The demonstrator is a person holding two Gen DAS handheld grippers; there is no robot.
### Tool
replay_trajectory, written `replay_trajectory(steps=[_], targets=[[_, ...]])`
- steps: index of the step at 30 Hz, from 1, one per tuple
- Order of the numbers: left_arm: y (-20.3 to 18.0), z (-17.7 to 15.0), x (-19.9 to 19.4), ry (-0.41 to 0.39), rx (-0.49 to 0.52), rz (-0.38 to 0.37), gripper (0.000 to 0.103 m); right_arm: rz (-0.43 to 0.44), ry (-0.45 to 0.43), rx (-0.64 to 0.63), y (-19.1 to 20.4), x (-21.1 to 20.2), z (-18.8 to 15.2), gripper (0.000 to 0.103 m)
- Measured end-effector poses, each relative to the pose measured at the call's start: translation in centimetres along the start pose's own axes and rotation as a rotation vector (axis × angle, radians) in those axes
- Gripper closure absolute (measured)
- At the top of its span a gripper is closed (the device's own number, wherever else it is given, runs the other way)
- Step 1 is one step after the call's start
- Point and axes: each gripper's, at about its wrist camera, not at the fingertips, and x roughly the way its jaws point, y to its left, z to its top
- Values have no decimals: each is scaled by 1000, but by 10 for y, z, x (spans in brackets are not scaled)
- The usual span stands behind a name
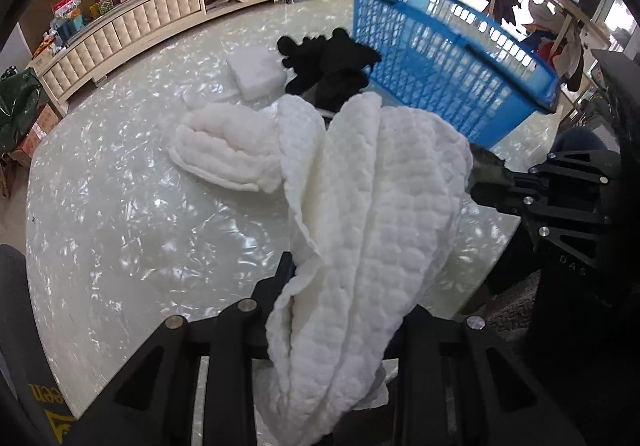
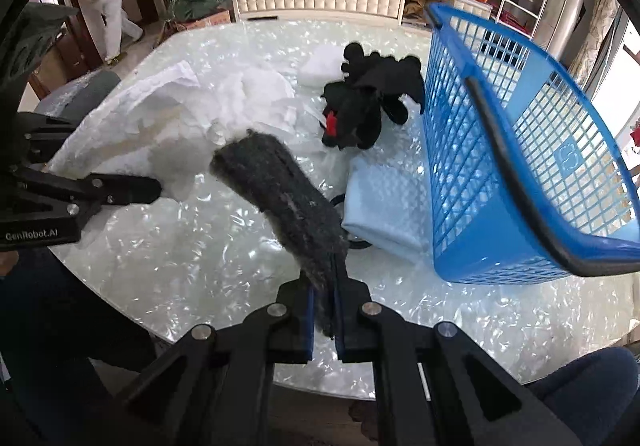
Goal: Organize soft objects
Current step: 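Lift the black cloth over the blue basket with the right tool while the left tool holds the white towel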
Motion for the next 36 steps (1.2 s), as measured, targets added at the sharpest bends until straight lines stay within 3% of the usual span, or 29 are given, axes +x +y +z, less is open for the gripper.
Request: replay_trajectory(steps=[12, 17, 23, 36], targets=[[-28, 26, -36, -63, 6, -30, 76, -27, -81, -38, -2, -45, 13, 97], [-32, 40, -45, -91, -8, -71, 76, -25, -108, -19, -18, -69, 20, 97], [-38, 59, -43, -105, 3, -70, 76, -54, -135, 9, -42, -80, 33, 97], [-56, 114, -31, -131, 51, -119, 76, -124, -92, 114, -98, -73, 37, 96]])
